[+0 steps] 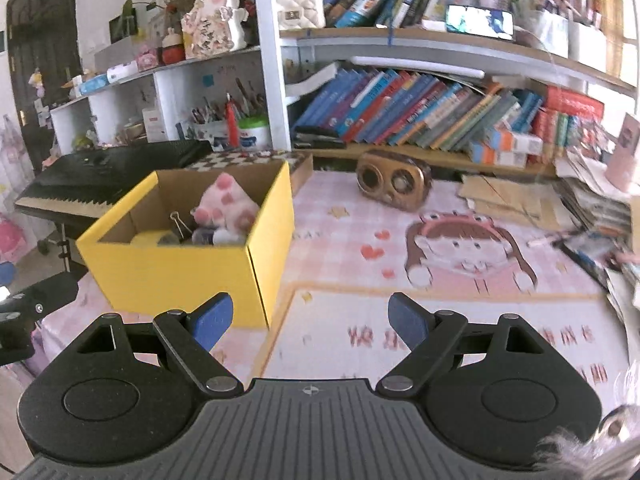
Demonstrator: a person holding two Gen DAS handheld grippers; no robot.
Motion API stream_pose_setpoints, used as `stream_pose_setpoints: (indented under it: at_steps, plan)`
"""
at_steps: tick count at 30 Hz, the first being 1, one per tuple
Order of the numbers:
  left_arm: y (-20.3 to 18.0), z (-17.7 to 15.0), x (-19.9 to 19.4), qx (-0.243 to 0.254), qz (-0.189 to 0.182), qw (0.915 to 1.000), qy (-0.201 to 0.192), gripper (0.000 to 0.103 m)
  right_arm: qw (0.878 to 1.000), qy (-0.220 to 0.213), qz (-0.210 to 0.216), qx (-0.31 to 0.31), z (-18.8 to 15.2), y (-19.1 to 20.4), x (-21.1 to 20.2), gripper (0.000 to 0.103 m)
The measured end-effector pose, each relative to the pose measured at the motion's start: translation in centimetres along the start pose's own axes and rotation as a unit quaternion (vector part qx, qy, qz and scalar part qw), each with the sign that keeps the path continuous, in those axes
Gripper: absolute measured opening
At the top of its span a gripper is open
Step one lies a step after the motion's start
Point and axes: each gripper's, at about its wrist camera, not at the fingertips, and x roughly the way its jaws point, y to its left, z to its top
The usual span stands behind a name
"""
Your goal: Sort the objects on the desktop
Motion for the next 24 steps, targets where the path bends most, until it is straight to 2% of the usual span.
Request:
stream_pose_setpoints:
  at_steps: [7, 16, 24]
  plan:
    - [-0.8, -2.1, -1.4, 0.017, -0.013, 0.9996, 0.020, 0.103, 1.000, 0.014, -0.020, 0.019, -3.8, -0.1, -2.8, 0.084]
    - [-1.9, -3.1, -2.2, 0.031, -0.030, 0.9986, 0.031, 0.103, 0.998, 0.030, -0.035, 0.030, -6.5, -0.1, -4.8, 0.084]
    - [-2.0, -4.1, -1.9, 0.028, -0.014, 0.9975, 0.063, 0.103, 0.997, 0.046, -0.042, 0.043, -7.7, -0.5, -5.1, 0.085]
